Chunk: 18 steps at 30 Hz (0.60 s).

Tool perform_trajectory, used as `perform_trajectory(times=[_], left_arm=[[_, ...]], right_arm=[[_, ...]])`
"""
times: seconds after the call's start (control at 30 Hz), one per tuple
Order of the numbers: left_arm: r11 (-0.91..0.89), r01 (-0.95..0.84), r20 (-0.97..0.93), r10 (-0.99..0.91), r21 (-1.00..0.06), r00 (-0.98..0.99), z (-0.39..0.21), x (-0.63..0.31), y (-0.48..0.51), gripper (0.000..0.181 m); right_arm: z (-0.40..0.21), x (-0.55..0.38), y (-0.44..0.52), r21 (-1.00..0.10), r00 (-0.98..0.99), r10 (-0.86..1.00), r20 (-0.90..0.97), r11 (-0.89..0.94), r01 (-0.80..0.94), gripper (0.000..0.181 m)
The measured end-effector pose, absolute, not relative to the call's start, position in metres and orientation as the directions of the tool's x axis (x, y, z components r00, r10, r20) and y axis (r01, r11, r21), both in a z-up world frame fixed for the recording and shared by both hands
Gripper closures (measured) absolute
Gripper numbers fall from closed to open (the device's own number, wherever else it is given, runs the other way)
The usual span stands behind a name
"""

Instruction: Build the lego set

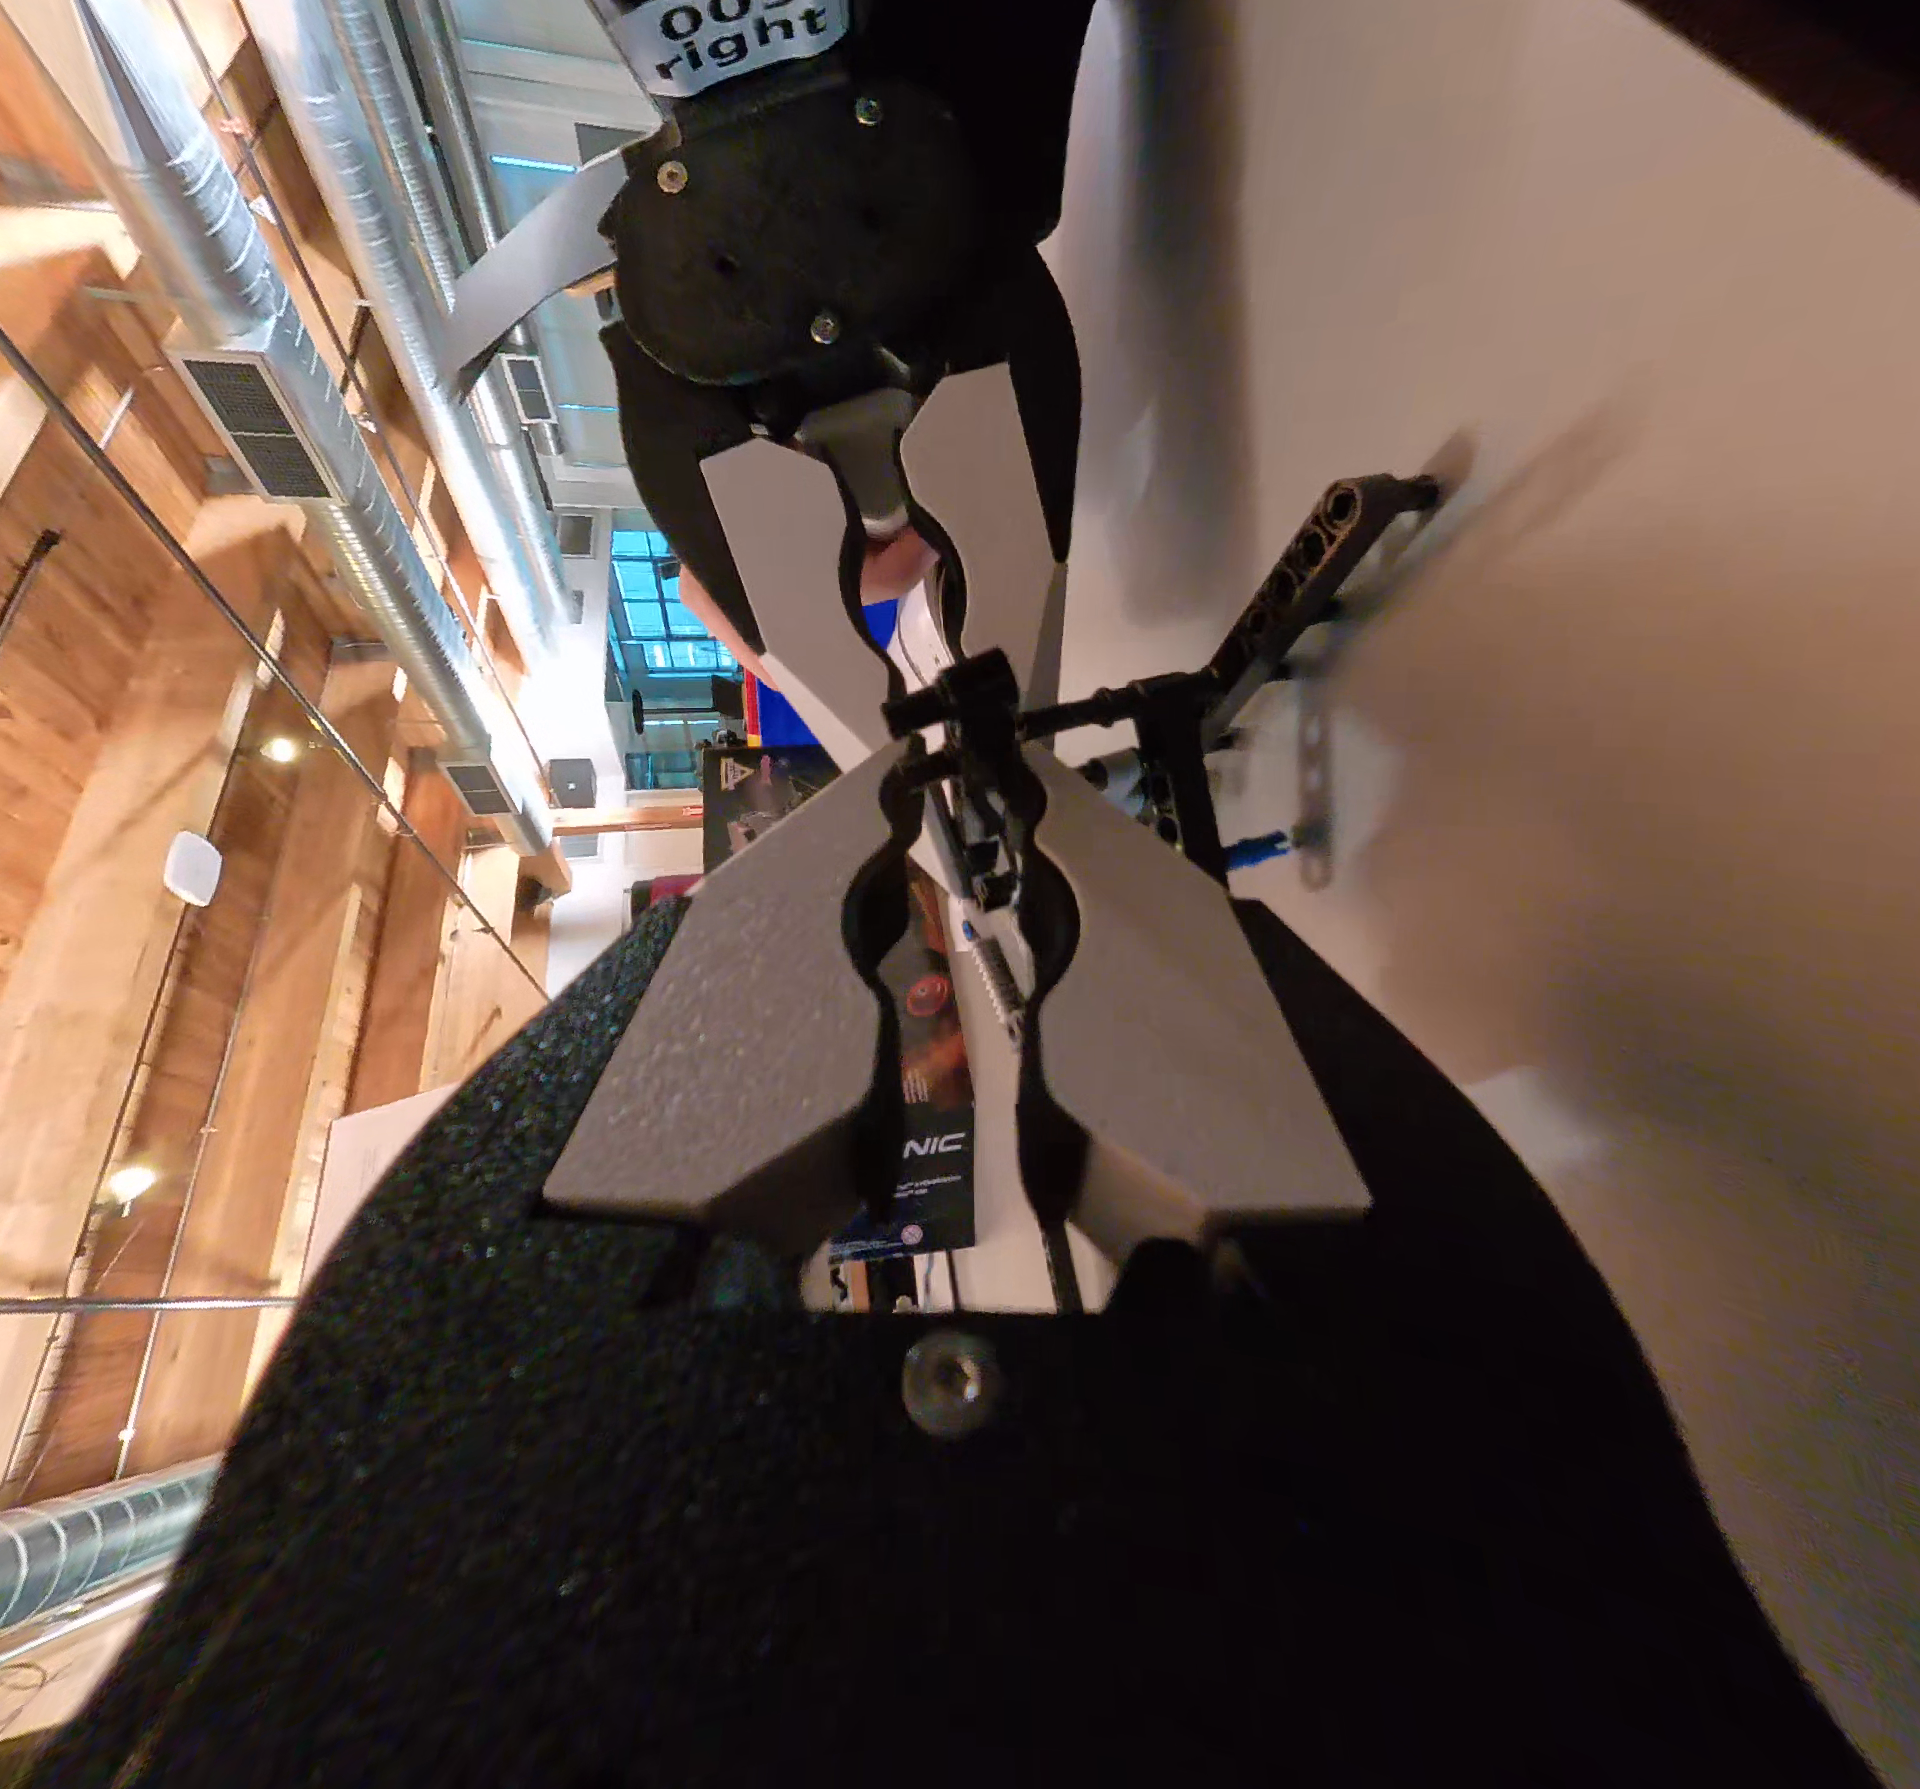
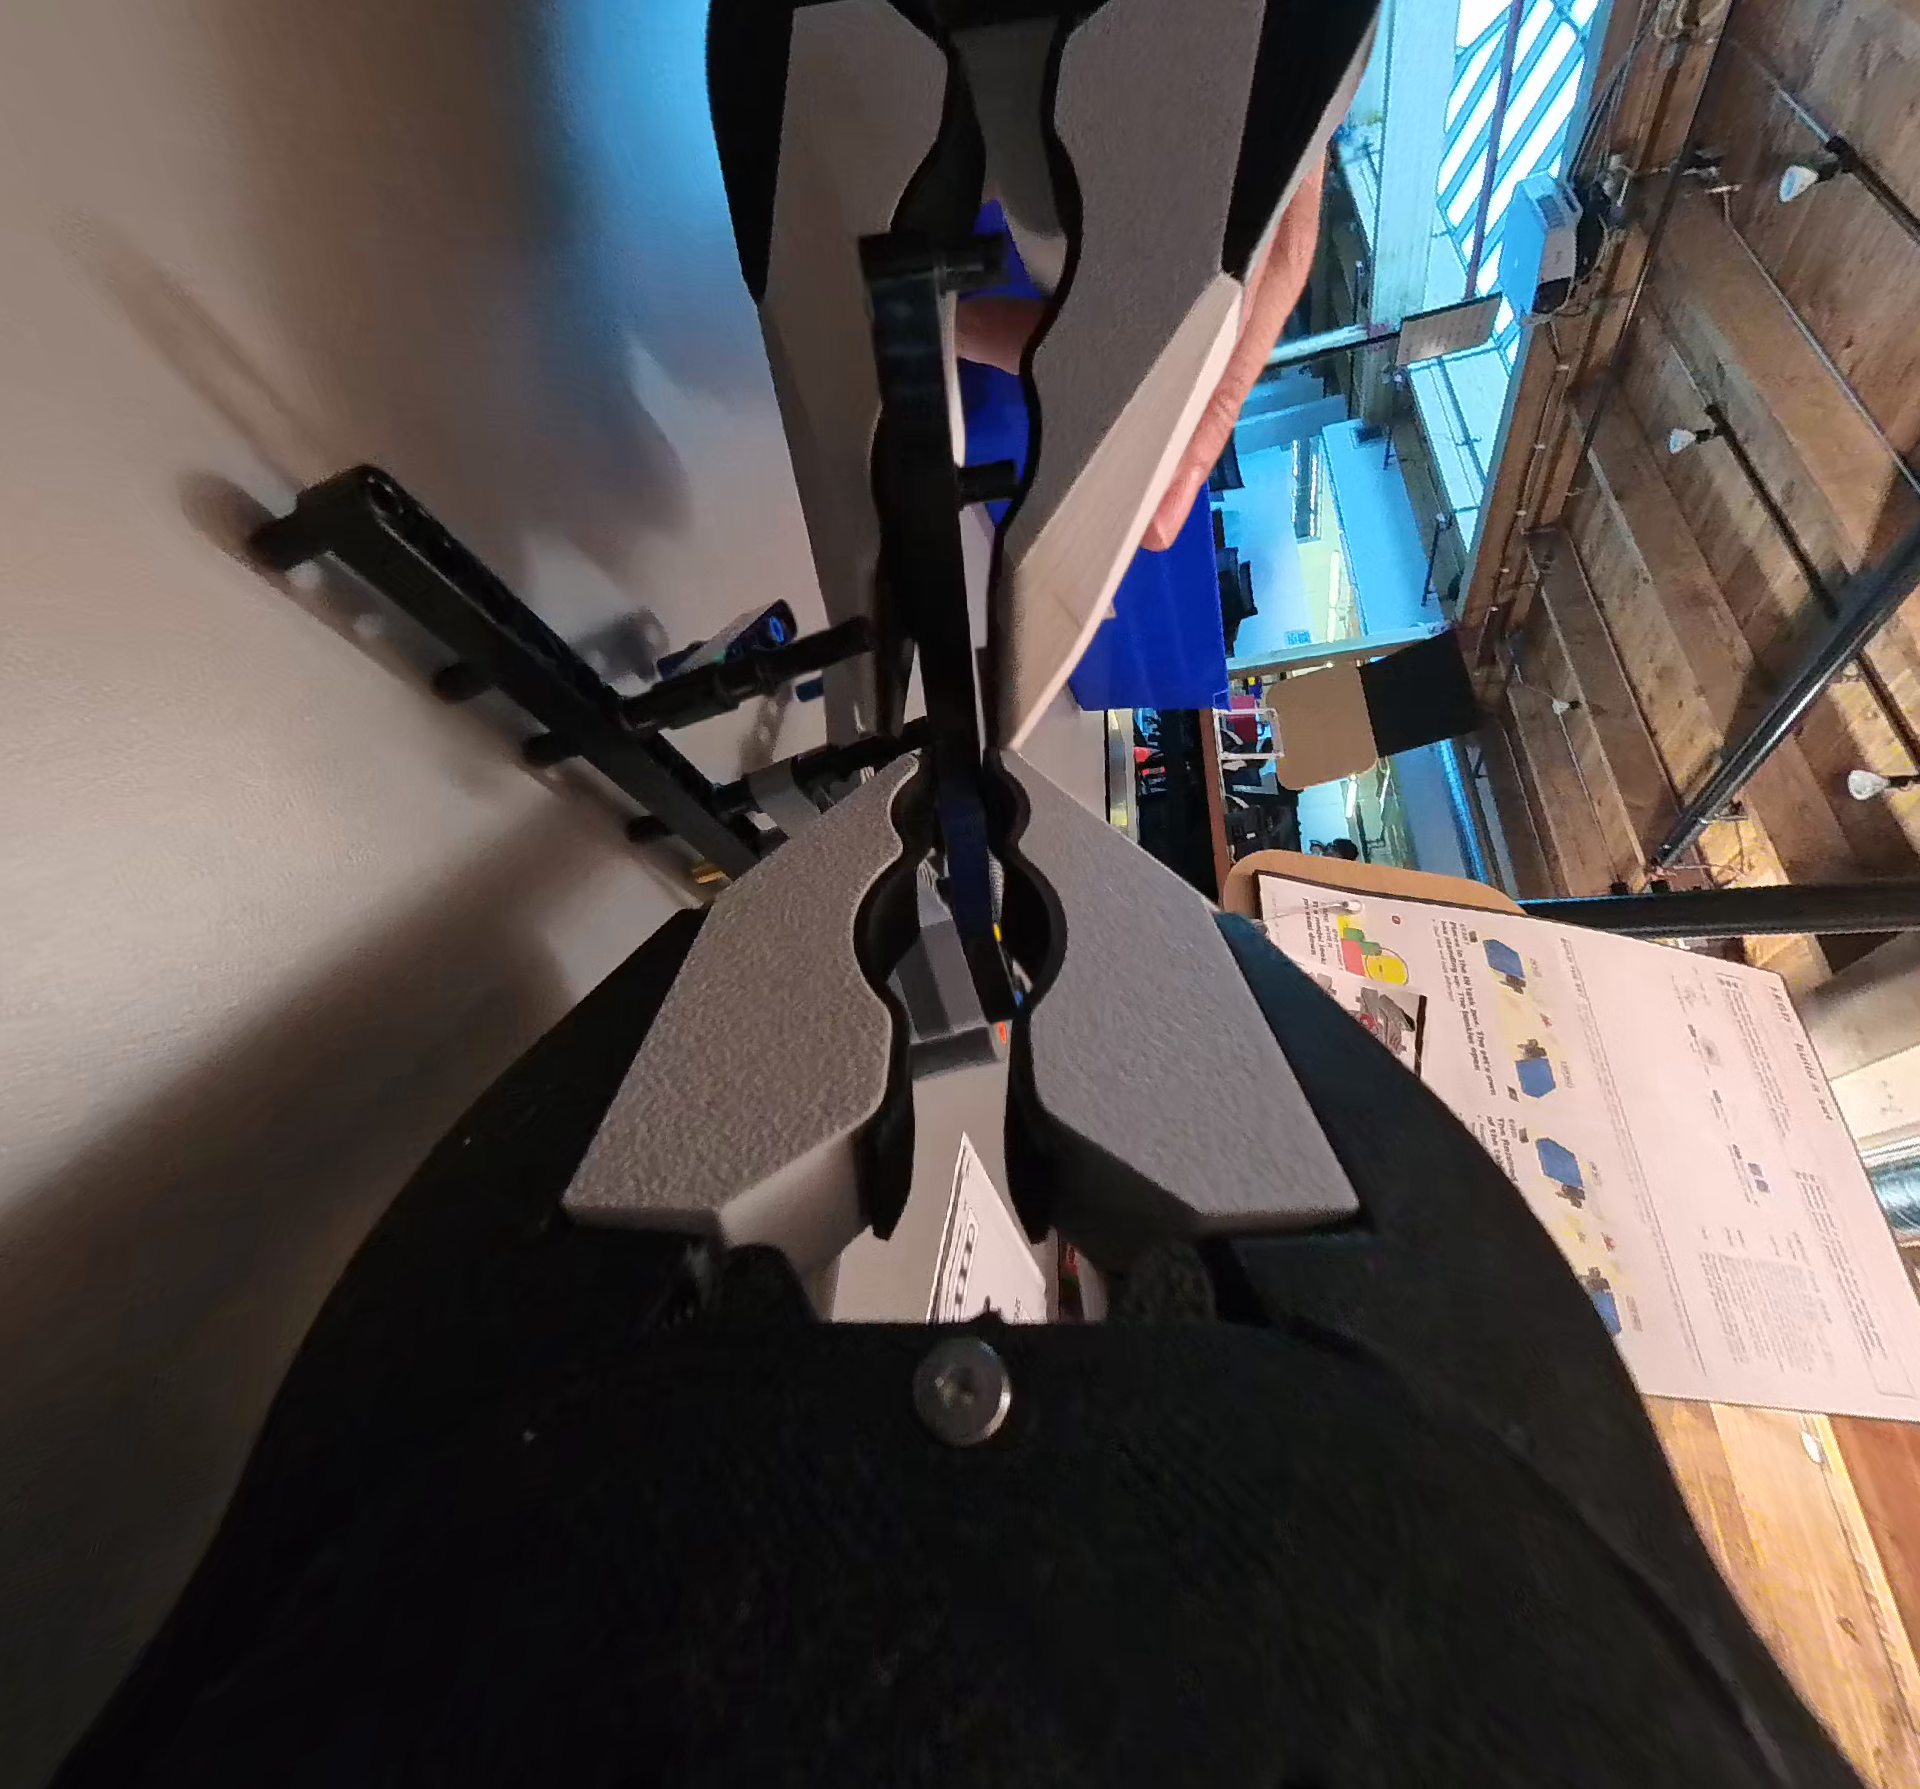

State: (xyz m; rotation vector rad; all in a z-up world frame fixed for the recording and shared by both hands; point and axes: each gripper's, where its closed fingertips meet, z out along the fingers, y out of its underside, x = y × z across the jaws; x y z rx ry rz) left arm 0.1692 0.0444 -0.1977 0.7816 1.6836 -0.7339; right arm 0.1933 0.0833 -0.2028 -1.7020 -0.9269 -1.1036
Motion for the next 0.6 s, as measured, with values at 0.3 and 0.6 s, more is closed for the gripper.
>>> perform_trajectory(times=[0.3, 0.6], left_arm=[[0.586, 0.796, -0.977, 0.035, -0.152, -0.212, -0.1959, 0.1691, 0.0356, 0.169], [0.589, 0.799, -0.986, 0.018, -0.124, -0.166, -0.1982, 0.1711, 0.0396, 0.174]], right_arm=[[-0.2023, 0.1941, 0.0785, -0.261, 0.308, 0.090, 0.947, -0.341, 0.903, 0.176], [-0.2040, 0.1918, 0.0764, -0.285, 0.329, 0.085, 0.941, -0.332, 0.899, 0.176]])
